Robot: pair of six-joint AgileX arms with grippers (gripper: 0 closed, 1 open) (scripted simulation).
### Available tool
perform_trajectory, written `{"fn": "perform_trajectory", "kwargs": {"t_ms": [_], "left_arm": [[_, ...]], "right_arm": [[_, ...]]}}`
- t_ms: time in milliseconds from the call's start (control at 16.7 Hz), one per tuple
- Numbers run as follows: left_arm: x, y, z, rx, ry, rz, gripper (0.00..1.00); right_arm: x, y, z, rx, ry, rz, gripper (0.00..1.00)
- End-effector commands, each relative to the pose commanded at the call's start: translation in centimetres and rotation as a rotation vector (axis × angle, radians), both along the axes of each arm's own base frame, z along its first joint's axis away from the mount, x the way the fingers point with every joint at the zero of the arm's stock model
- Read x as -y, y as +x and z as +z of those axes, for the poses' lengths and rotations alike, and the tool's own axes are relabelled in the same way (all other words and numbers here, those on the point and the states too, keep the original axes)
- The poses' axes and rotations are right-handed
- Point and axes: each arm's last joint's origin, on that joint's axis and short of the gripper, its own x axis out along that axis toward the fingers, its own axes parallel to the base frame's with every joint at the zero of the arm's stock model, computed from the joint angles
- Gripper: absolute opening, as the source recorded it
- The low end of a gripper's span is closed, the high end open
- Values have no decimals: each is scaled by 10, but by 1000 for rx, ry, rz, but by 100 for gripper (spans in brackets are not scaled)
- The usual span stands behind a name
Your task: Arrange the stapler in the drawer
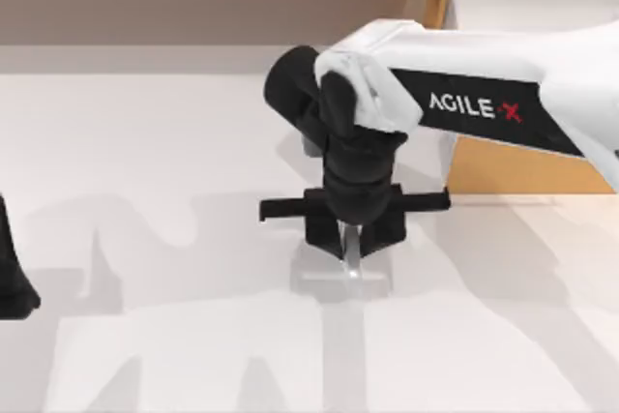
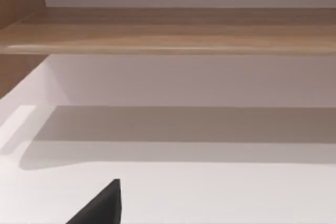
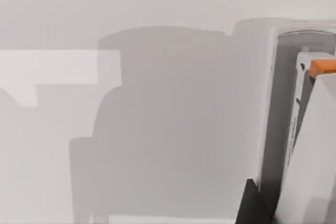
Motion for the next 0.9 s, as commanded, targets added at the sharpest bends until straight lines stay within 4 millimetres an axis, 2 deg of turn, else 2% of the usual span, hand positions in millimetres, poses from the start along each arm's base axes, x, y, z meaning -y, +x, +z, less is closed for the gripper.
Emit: {"fn": "perform_trajectory", "kwargs": {"t_ms": [300, 600, 720, 900], "left_arm": [[0, 0, 0, 0, 0, 0, 100], [0, 0, 0, 0, 0, 0, 100], [0, 0, 0, 0, 0, 0, 100], [0, 0, 0, 0, 0, 0, 100]], "right_arm": [[0, 0, 25, 1, 0, 1, 0], [1, 1, 26, 3, 6, -3, 0], [4, 8, 40, 33, 42, -16, 0], [17, 25, 78, 118, 129, -33, 0]]}}
